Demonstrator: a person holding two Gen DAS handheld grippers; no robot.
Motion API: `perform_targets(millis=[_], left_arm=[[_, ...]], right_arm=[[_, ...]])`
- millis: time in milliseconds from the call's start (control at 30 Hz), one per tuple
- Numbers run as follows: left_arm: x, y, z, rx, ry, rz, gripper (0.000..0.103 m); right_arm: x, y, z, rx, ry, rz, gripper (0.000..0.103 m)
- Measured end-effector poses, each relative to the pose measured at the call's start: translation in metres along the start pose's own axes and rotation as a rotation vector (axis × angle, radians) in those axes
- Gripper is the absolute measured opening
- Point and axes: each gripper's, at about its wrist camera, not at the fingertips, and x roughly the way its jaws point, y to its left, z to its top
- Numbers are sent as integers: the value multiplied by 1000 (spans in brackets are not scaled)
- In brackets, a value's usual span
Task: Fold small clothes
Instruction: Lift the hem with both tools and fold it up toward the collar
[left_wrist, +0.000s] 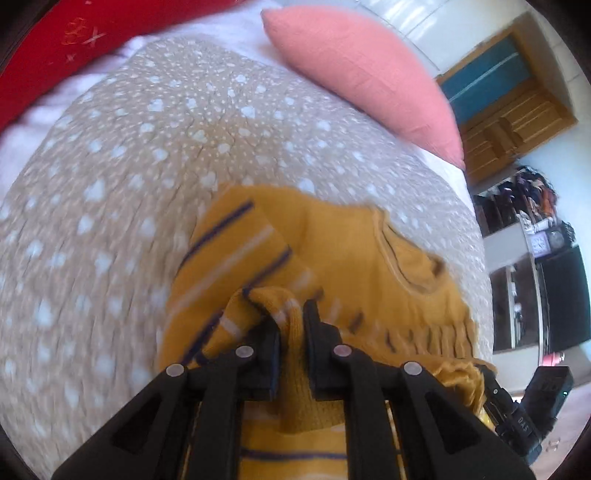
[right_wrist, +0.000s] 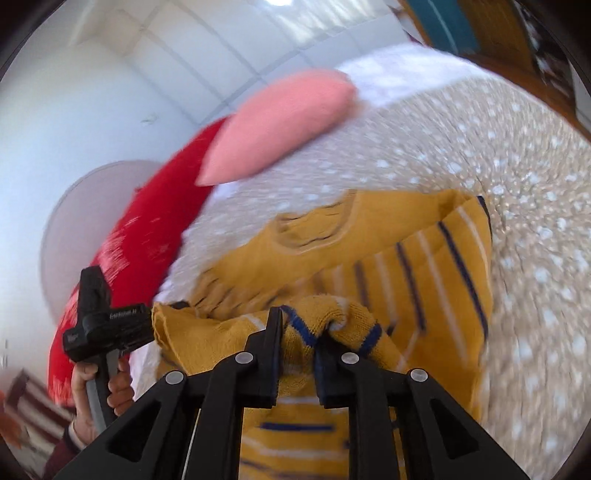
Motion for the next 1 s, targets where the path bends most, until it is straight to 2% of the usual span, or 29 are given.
perform_targets(millis=[33, 100, 167, 233, 300, 333, 400, 467, 567, 667, 733, 800, 867, 900, 933, 967, 1000], left_arm=[[3, 2, 6, -12, -1, -24, 18], [3, 8, 14, -56, -8, -112, 39], [-5, 23, 18, -140, -43, -216, 72], [-15, 42, 19, -223, -97, -256, 83], [-24, 62, 23, -277, -136, -230, 85], [-28, 70, 22, -282, -141, -207, 85], [-33, 79, 22, -259, -135, -142, 85], [-43, 81, 13, -196, -137, -106, 85], [-58, 79, -8, -111, -133, -89, 85], [-69, 86, -36, -42, -106, -125, 87], [-68, 88, -58, -11, -74, -158, 89], [-62, 87, -78, 16, -44, -158, 90], [-49, 79, -95, 83, -18, -89, 90], [-45, 71, -101, 137, -5, -27, 87], [-41, 64, -102, 184, -10, 41, 69], [-41, 58, -102, 220, -16, 105, 63], [-44, 58, -100, 203, -15, 106, 63]], right_arm=[[6, -10, 6, 42, 6, 6, 21], [22, -35, 18, 170, 5, 51, 29], [28, -53, 24, 260, -16, 70, 47], [25, -70, 27, 353, -73, 106, 56], [19, -82, 29, 417, -131, 131, 64], [15, -85, 31, 430, -149, 106, 72], [7, -88, 34, 416, -168, 36, 73], [-2, -88, 36, 383, -165, 15, 74], [-27, -71, 32, 245, -165, -84, 74], [-54, -51, 12, 56, -136, -189, 77], [-67, -43, -10, -26, -106, -226, 78], [-73, -38, -33, -84, -76, -240, 80], [-69, -34, -55, -127, -48, -257, 79], [-62, -31, -64, -168, -16, -271, 73], [-54, -30, -69, -197, 10, -275, 34], [-48, -30, -70, -219, 25, -295, 20], [-46, -35, -65, -209, 10, -326, 20]])
